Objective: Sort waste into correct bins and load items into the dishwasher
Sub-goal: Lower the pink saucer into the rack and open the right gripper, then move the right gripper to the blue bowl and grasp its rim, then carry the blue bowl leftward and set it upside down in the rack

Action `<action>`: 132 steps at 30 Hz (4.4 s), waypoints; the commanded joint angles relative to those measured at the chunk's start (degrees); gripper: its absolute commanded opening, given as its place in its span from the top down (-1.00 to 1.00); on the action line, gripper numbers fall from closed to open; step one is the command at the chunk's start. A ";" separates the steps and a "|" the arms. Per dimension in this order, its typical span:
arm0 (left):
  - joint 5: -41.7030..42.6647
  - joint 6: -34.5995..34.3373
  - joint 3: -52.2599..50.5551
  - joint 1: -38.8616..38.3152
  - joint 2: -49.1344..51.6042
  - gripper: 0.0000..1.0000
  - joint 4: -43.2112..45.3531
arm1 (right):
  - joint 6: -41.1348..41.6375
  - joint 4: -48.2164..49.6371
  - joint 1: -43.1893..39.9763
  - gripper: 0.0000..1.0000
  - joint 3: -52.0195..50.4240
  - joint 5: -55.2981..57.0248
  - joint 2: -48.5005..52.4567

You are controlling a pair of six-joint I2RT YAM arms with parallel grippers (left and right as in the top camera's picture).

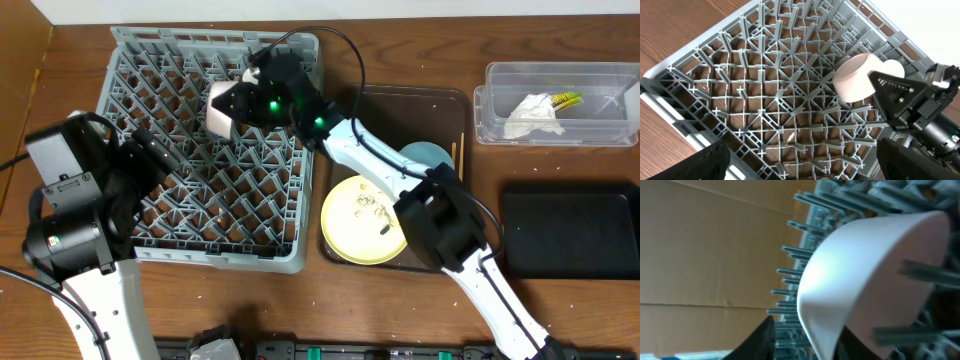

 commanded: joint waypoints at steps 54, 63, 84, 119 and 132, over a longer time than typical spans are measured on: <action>0.15 -0.72 0.28 0.28 0.00 -0.89 -0.11 | -24.83 -32.44 0.22 0.98 0.31 27.67 -15.30; 0.15 -0.72 0.28 0.28 0.00 -0.89 -0.11 | -28.74 -46.45 -0.72 0.69 0.31 44.54 -26.03; 0.15 -0.72 0.28 0.28 0.00 -0.89 -0.11 | -28.55 -84.28 -9.68 -0.60 -12.39 43.50 -26.16; 0.15 -0.72 0.28 0.28 0.00 -0.89 -0.11 | -27.21 -53.92 -7.82 0.98 -20.41 36.65 -29.55; 0.15 -0.72 0.28 0.28 0.00 -0.89 -0.11 | -22.29 -8.50 1.97 0.98 -17.44 8.15 -25.90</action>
